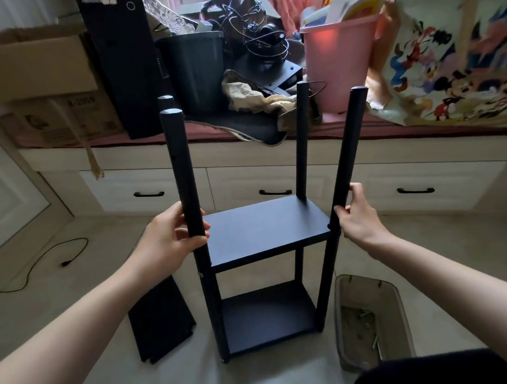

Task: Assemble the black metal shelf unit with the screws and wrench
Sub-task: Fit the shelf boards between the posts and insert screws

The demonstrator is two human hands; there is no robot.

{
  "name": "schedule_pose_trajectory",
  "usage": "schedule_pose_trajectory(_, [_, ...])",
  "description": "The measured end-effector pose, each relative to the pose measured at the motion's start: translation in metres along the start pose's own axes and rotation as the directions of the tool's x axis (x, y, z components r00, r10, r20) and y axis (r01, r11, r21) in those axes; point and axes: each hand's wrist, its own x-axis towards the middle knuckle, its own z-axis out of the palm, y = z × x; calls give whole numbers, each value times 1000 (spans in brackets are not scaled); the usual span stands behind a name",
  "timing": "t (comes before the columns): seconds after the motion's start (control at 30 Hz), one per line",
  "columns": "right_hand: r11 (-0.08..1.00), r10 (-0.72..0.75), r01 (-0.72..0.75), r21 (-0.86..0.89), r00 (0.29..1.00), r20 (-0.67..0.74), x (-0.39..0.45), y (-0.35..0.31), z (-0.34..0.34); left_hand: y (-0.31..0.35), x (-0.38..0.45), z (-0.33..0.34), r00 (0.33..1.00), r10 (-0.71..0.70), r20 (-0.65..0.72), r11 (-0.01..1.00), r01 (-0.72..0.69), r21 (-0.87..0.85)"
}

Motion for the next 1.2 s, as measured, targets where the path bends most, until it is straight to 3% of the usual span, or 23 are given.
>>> schedule_pose_trajectory(0.33, [999,-44,41,27,993,112,-22,4,0,-18,14,-8,997,-42,-61,999,42,12])
schedule_pose_trajectory(0.93, [994,-40,51,-99,992,116,-41,5,-2,-34,8,-16,993,-53,-103,986,69,155])
schedule_pose_trajectory(1.07, [983,24,-9,-183,997,79,-45,0,-3,-38,8,-15,995,-34,-91,981,51,187])
schedule_pose_trajectory(1.2, [954,196,-146,-262,964,178,-50,-2,-5,-42,8,-22,991,-110,-74,966,124,228])
